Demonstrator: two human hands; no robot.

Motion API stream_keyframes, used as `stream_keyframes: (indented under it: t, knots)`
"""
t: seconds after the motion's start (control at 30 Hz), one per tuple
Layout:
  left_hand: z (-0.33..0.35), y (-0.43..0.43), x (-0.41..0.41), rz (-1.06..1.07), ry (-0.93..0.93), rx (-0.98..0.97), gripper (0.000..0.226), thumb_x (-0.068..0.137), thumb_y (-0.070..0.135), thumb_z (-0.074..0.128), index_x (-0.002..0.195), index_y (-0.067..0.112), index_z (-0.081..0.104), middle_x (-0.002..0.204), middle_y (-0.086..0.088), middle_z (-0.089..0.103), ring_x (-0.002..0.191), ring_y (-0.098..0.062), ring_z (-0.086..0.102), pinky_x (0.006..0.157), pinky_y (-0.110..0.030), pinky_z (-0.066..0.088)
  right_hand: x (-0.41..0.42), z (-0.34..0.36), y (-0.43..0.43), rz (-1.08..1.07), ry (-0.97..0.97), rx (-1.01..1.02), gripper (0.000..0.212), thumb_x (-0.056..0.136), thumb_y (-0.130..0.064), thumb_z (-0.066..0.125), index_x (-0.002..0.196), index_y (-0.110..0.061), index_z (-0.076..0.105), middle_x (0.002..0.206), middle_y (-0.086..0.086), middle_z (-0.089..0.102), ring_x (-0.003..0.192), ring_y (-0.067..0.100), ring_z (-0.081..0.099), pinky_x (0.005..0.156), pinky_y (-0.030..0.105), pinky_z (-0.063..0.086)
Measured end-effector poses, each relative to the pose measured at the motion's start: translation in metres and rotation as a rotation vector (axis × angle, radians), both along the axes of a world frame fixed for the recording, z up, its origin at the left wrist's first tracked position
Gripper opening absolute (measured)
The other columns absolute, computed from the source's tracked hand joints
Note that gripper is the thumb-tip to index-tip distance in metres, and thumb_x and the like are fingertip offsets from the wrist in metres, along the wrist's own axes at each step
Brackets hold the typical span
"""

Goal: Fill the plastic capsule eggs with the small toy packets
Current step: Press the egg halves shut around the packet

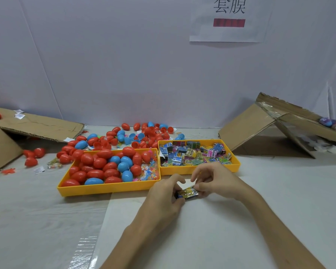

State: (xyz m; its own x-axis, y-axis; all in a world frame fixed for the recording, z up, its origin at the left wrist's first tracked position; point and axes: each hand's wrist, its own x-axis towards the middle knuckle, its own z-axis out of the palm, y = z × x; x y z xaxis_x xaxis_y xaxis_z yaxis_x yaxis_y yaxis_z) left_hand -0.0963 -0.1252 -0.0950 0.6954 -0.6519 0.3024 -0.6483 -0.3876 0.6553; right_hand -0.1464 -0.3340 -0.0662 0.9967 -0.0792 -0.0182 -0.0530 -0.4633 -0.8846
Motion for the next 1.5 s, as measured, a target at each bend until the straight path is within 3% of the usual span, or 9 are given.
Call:
stream_keyframes:
  t: [0.3,0.47,0.63,0.77,0.97,1.03,1.27,1.4,1.5]
  knots:
    - [0.002,0.0,-0.001,0.0,0.021,0.005,0.038,0.086,0.014,0.074,0.116,0.03,0.056,0.095,0.013,0.068,0.089,-0.006,0.06,0.084,-0.03,0.053,0.0,0.001,-0.003,-0.044,-0.055,0.007,0.024,0.083,0.011,0.069,0.082,-0.013,0.073,0.074,0.015,0.071,0.071,0.037,0.073,0.07,0.05,0.063]
    - [0.003,0.001,0.0,0.009,0.028,0.024,0.038,0.088,0.017,0.073,0.116,0.032,0.054,0.097,0.013,0.066,0.088,-0.004,0.06,0.083,-0.027,0.054,0.002,0.001,-0.013,-0.135,-0.186,-0.151,0.029,0.081,0.011,0.068,0.081,-0.018,0.072,0.068,0.006,0.072,0.066,0.026,0.072,0.067,0.036,0.056]
    - [0.005,0.003,-0.001,-0.009,0.042,0.04,0.043,0.087,0.034,0.076,0.125,0.033,0.055,0.103,0.011,0.069,0.09,-0.004,0.062,0.082,-0.021,0.054,-0.004,0.004,-0.022,-0.134,-0.274,-0.011,0.023,0.087,0.009,0.068,0.094,-0.013,0.071,0.074,0.009,0.072,0.067,0.025,0.072,0.069,0.041,0.059]
    - [0.013,0.003,-0.003,0.034,0.134,-0.123,0.04,0.09,0.051,0.068,0.124,0.03,0.063,0.106,0.012,0.07,0.094,-0.001,0.066,0.078,-0.017,0.056,-0.005,0.008,-0.005,-0.046,-0.307,0.097,0.025,0.086,0.009,0.069,0.096,-0.013,0.072,0.075,0.011,0.07,0.068,0.028,0.07,0.07,0.04,0.059]
    - [0.017,0.004,-0.002,0.017,0.342,-0.28,0.005,0.092,0.025,0.073,0.093,0.023,0.077,0.072,0.01,0.072,0.065,-0.001,0.064,0.055,-0.015,0.046,-0.005,0.012,0.024,0.127,-0.237,0.225,0.028,0.073,0.003,0.064,0.095,-0.012,0.073,0.076,0.007,0.067,0.072,0.02,0.064,0.067,0.031,0.054]
    - [0.017,0.005,-0.002,0.0,0.427,-0.304,0.012,0.091,0.012,0.073,0.082,0.018,0.078,0.067,0.008,0.071,0.061,-0.001,0.062,0.054,-0.014,0.045,-0.005,0.012,0.027,0.129,-0.253,0.218,0.029,0.073,0.002,0.065,0.093,-0.017,0.074,0.076,0.005,0.067,0.073,0.018,0.064,0.067,0.029,0.054]
    - [0.022,0.006,0.0,-0.006,0.664,-0.486,0.006,0.09,0.003,0.072,0.086,0.007,0.075,0.072,-0.007,0.073,0.065,-0.015,0.068,0.059,-0.021,0.052,0.0,0.008,0.032,0.017,-0.357,0.29,0.022,0.076,-0.019,0.076,0.097,-0.018,0.07,0.087,0.004,0.07,0.077,0.018,0.066,0.065,0.027,0.052]
    - [0.024,0.008,0.0,0.032,0.706,-0.594,0.005,0.089,0.004,0.073,0.09,0.0,0.072,0.077,-0.014,0.075,0.069,-0.024,0.072,0.066,-0.028,0.06,0.0,0.009,0.032,0.041,-0.228,0.36,0.048,0.073,-0.038,0.08,0.104,-0.009,0.059,0.093,0.004,0.068,0.076,0.019,0.067,0.068,0.03,0.055]
    - [0.024,0.008,-0.001,0.038,0.695,-0.601,0.009,0.09,0.007,0.074,0.093,-0.002,0.072,0.081,-0.017,0.076,0.076,-0.031,0.075,0.072,-0.033,0.063,-0.001,0.008,0.034,0.1,-0.17,0.281,0.035,0.075,-0.041,0.08,0.089,-0.012,0.067,0.081,0.004,0.067,0.076,0.018,0.066,0.07,0.028,0.053]
